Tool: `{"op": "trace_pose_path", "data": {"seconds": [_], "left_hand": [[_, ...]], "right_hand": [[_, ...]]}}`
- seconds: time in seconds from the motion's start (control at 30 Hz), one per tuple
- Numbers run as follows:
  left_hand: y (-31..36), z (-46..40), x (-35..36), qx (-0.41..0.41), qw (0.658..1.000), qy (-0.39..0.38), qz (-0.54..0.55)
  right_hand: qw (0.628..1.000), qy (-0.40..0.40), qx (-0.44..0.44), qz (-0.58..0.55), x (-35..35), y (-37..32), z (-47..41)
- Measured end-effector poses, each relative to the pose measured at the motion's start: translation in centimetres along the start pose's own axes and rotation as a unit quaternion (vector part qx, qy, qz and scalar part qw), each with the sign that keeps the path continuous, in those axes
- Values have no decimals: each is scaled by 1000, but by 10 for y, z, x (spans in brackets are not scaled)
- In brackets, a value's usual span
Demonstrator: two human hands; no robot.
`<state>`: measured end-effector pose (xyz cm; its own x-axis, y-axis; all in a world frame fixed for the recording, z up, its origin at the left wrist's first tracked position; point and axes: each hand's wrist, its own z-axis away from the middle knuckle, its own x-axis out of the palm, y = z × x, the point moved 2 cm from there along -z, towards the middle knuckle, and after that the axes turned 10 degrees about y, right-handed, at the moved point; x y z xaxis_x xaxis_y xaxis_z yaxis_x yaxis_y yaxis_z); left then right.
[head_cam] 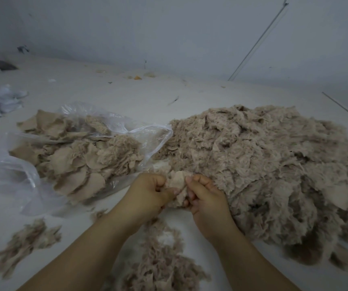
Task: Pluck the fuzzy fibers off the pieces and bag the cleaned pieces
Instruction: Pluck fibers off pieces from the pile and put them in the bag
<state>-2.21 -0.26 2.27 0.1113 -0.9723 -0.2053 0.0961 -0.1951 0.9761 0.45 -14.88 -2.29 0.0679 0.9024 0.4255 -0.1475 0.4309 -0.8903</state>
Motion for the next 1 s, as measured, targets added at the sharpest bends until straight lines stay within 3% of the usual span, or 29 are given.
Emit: {"op": "trace_pose_path", "data": {"seconds": [0.23,0.63,0.73,0.83,0.9,1.0], "left_hand": [[3,0,-1,17,996,-66,-61],[6,3,-25,-7,997,-77,-18],[3,7,-29,-13,982,-189,-22],[5,18,-29,-13,932,-351,-85],[8,19,-25,5,940,-314,-131],[7,8,-16,-47,988,-111,-98]], "right_hand": [[995,-74,-4,72,4,-3,4],[997,-16,-12,74,5,-1,3],[998,15,7,54,2,0,0],[999,13,17,49,2,-1,0],[998,-1,10,56,2,0,0],[998,-29,-4,60,2,-2,2]]}}
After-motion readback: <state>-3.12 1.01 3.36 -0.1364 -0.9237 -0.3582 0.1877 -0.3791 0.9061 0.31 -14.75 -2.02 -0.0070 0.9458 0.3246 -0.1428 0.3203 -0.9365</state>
